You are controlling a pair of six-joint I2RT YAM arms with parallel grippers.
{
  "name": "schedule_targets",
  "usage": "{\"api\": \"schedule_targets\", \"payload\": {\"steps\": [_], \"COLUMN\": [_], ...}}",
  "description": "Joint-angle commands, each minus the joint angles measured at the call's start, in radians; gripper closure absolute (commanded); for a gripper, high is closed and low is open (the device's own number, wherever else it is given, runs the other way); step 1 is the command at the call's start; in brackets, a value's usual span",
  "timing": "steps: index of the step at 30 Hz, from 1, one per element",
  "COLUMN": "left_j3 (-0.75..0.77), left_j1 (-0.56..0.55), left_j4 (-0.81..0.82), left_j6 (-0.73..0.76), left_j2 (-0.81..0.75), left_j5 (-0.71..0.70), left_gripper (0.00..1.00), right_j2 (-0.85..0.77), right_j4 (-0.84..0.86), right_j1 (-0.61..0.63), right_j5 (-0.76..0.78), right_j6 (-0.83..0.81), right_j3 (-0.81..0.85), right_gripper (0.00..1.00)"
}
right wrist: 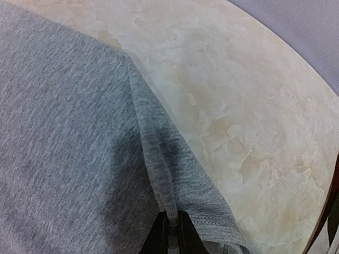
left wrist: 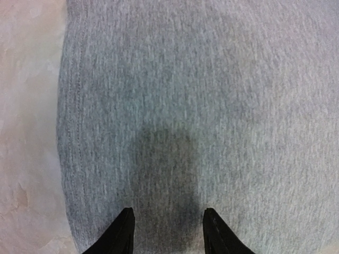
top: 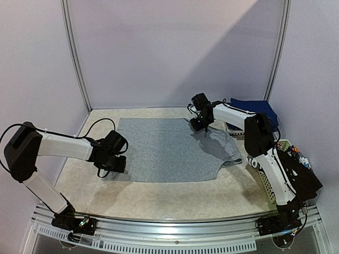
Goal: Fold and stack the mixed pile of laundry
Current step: Smooth out the flattened tank top at the center of the board.
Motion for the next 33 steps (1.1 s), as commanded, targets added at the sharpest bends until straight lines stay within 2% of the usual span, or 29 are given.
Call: {"api": "schedule_targets", "payload": {"steps": [1,10,16,17,18,19,20,21,23,28,31,33], "left_j3": [-0.021,-0.031,-0.038,-0.04,-0.043,-0.047,-0.055,-0.064,-0.084,-0.134,-0.163,-0.179], "left_j1": [-0.01,-0.01,-0.01,-0.01,-0.01,-0.01,-0.01,-0.01,-0.01,-0.008,-0.002,0.001], "left_j4": [0.0,-0.029,-0.068,-0.074,-0.082,-0.092,-0.097,-0.101,-0.11,-0.17,-0.207,-0.236], "left_j6": [-0.014,-0.027,-0.044,-0.048,-0.056,-0.063,-0.071,-0.08,-0.104,-0.198,-0.256,-0.292], "left_j2": [-0.015,-0.038,-0.083,-0.097,-0.106,-0.118,-0.131,-0.146,-0.184,-0.301,-0.353,-0.376], "left_j5": [-0.022,-0.033,-0.054,-0.058,-0.06,-0.063,-0.068,-0.073,-0.092,-0.191,-0.214,-0.216], "left_gripper": [0.56,0.56,0.56,0.56,0.56,0.55,0.53,0.52,0.51,0.51,0.51,0.51], "right_j2": [-0.021,0.025,0.077,0.086,0.091,0.092,0.092,0.091,0.086,0.009,-0.108,-0.25], "right_j4": [0.021,0.107,0.197,0.213,0.23,0.242,0.252,0.262,0.272,0.251,0.289,0.357], "right_j1": [-0.012,-0.07,-0.079,-0.081,-0.083,-0.087,-0.089,-0.092,-0.097,-0.098,-0.088,-0.072], "right_j5": [0.029,0.007,0.058,0.079,0.089,0.094,0.1,0.111,0.129,0.148,0.124,0.129], "right_j6": [-0.021,-0.043,-0.118,-0.124,-0.126,-0.127,-0.128,-0.126,-0.108,-0.031,0.033,0.067], "right_j3": [0.031,0.076,0.133,0.14,0.141,0.141,0.141,0.141,0.141,0.091,-0.081,-0.237], "right_gripper": [0.91,0.9,0.85,0.79,0.68,0.47,0.36,0.3,0.25,0.23,0.21,0.19]}}
